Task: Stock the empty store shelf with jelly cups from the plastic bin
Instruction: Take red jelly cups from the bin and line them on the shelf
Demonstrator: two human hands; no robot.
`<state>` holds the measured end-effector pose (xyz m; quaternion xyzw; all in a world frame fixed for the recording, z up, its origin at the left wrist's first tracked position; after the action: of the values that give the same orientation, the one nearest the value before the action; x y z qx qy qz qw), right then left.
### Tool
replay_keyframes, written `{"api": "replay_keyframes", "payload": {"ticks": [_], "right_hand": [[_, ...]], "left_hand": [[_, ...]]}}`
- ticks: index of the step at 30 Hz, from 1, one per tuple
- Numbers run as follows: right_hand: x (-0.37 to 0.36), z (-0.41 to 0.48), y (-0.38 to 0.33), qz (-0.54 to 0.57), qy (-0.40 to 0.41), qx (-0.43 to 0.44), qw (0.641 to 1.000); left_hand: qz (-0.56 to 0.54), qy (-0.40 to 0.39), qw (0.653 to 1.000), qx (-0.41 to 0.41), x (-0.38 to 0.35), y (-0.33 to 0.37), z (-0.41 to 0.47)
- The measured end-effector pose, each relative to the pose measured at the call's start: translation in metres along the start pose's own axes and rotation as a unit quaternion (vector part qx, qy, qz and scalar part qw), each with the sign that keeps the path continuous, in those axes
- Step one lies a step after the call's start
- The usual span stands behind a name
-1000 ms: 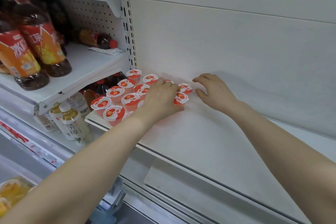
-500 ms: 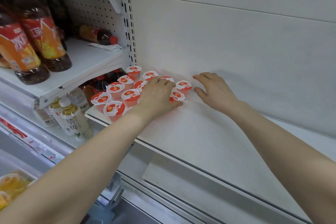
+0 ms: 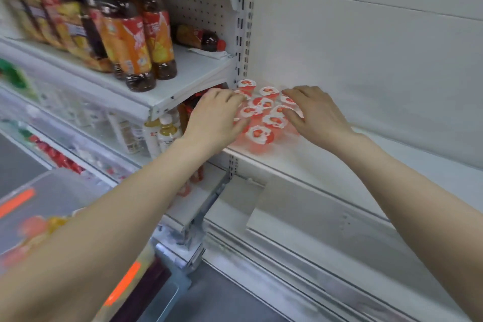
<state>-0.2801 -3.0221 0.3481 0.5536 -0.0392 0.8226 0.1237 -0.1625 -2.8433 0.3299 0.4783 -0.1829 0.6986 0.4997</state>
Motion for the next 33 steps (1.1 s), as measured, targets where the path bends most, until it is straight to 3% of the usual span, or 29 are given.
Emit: {"api": "replay_keyframes", "payload": {"ticks": [6, 15, 24, 33], "right_hand": [[-0.002, -0.006, -0.123, 0.016, 0.046, 0.066, 0.997], [-0.063, -0.038, -0.305, 0.090, -0.003, 0.167, 0.982], [-0.174, -0.070, -0.422, 0.102, -0.215, 0.291, 0.927], [-0.256, -0.057, -0.497, 0.131, -0.324, 0.360, 0.865]], "left_hand": [[0.007, 0.022, 0.999, 0.029, 0.054, -0.076, -0.093], [0.000, 0.010, 0.983, 0.185, 0.086, -0.207, -0.275], [-0.025, -0.078, 0.918, 0.388, 0.055, -0.282, -0.428], [0.020, -0.062, 0.912, 0.405, 0.041, -0.322, -0.442]]}}
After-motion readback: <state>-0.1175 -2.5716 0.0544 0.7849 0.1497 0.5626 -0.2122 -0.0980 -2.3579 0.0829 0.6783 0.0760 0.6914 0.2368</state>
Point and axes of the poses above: each hand's wrist, its own z-axis towards the middle knuckle, its own x-axis out of the back of the hand, y = z × x, the point moved 3 cm from there along z, towards the middle knuckle, and after that the axes turned 8 degrees about -z, right-handed, at the moved point
